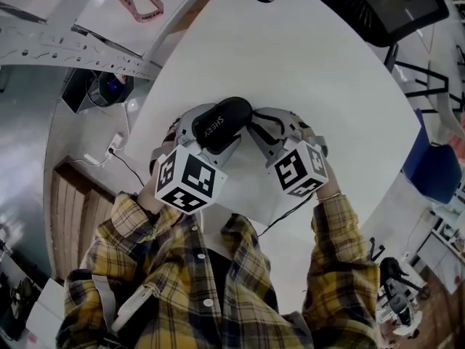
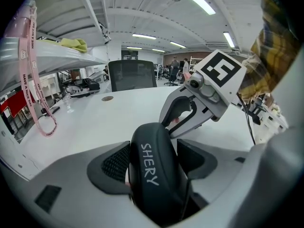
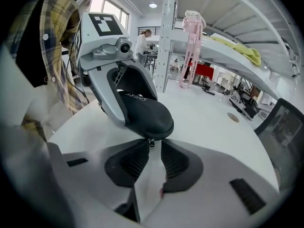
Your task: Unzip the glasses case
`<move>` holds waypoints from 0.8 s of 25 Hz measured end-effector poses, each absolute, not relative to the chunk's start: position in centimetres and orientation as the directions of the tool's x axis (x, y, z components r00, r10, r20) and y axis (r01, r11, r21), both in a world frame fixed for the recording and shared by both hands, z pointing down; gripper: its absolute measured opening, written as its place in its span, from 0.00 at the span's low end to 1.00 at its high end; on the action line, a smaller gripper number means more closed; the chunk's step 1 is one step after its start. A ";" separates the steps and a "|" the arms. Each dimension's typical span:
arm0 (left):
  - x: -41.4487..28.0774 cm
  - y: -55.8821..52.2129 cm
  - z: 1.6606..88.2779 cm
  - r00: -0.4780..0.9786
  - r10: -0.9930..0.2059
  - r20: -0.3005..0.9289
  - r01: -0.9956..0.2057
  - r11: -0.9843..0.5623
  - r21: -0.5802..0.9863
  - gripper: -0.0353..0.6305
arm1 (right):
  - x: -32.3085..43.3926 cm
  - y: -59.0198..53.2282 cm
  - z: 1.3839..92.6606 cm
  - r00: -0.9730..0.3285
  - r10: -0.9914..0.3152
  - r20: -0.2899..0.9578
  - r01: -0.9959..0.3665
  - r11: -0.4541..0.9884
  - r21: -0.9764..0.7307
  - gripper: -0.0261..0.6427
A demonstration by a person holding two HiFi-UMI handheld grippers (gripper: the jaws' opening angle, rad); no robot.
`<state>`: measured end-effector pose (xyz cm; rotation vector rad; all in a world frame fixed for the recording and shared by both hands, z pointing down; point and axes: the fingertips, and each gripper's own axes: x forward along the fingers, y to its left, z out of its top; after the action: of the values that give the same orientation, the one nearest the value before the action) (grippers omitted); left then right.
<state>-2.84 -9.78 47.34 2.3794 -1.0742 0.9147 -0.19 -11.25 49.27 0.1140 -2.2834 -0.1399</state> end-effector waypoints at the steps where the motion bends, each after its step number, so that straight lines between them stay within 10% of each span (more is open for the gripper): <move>1: -2.9 -9.8 47.3 0.499 -0.524 0.690 -0.766 -0.639 0.068 0.50 | -0.2 -11.3 49.3 -0.655 -0.127 0.745 -0.027 0.989 0.145 0.14; 20: -2.8 -9.8 47.4 0.506 -0.522 0.686 -0.757 -0.650 0.064 0.50 | 0.7 -10.6 48.9 -0.677 -0.008 0.736 0.012 1.000 0.022 0.04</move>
<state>-2.81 -9.82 47.38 2.3965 -1.0639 0.9148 0.69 -10.58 48.93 -0.0029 -2.3148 -0.0309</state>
